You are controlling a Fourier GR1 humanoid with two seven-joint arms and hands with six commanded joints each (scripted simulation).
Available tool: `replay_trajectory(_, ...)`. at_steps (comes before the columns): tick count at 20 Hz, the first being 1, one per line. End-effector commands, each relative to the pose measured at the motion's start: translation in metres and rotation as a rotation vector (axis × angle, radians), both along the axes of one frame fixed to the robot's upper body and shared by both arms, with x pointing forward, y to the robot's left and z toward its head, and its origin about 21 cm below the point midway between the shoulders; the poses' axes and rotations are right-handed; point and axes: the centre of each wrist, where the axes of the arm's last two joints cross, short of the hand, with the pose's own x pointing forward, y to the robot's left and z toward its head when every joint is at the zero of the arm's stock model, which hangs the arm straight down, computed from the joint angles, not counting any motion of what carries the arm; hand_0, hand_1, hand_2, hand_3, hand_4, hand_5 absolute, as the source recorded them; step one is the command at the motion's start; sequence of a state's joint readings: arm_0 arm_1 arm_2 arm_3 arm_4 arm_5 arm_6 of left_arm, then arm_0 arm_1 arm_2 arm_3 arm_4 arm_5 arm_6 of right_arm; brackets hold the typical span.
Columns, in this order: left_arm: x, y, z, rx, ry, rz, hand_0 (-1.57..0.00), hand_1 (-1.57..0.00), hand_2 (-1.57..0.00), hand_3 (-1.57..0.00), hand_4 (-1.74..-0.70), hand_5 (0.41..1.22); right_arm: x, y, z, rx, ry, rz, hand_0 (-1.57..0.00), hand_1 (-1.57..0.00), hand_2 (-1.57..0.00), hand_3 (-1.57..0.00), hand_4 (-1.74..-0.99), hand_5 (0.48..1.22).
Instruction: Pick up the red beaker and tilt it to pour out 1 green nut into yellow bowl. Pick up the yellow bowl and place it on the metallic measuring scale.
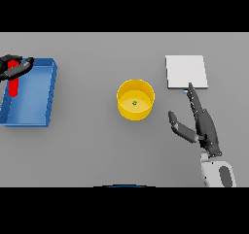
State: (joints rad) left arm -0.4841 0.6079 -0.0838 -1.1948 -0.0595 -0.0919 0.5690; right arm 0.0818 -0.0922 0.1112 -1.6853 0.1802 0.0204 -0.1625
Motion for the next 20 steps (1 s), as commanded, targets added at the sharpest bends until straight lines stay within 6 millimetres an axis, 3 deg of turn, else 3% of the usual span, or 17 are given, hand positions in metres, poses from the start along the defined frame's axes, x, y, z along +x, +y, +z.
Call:
replay_trajectory(1,0.001,0.002,-0.003,0.03,0.019,0.001,-0.31,-0.28,-0.27,-0.28,-0.84,0.632,0.0,-0.003,0.001,-0.008,-0.009,0.002,0.0,0.0,0.0,0.0,-1.155,0.67)
replay_trajectory(8,0.002,-0.002,-0.006,0.071,-0.045,-0.013,-0.06,-0.06,-0.06,-0.06,-0.78,0.633,-0.001,0.005,0.006,-0.101,0.027,-0.036,0.0,0.0,0.0,0.0,-1.131,0.631)
replay_trajectory(11,0.0,-0.008,-0.005,0.013,-0.099,-0.031,-0.03,-0.03,-0.03,-0.03,-0.79,0.652,0.012,0.001,0.014,-0.198,-0.003,0.074,0.0,0.0,0.0,0.0,-1.08,0.662)
replay_trajectory(17,-0.003,-0.017,-0.011,-0.025,-0.099,-0.034,-0.01,-0.01,-0.01,-0.01,-0.81,0.683,0.048,0.007,0.041,-0.683,-0.069,0.27,0.0,0.0,0.0,0.0,-1.137,0.626)
replay_trajectory(20,-0.003,-0.019,-0.011,-0.026,-0.089,-0.033,0.0,0.0,0.0,0.0,-0.81,0.688,0.065,0.021,0.055,-0.874,-0.134,0.415,0.0,0.0,0.0,0.0,-1.152,0.632)
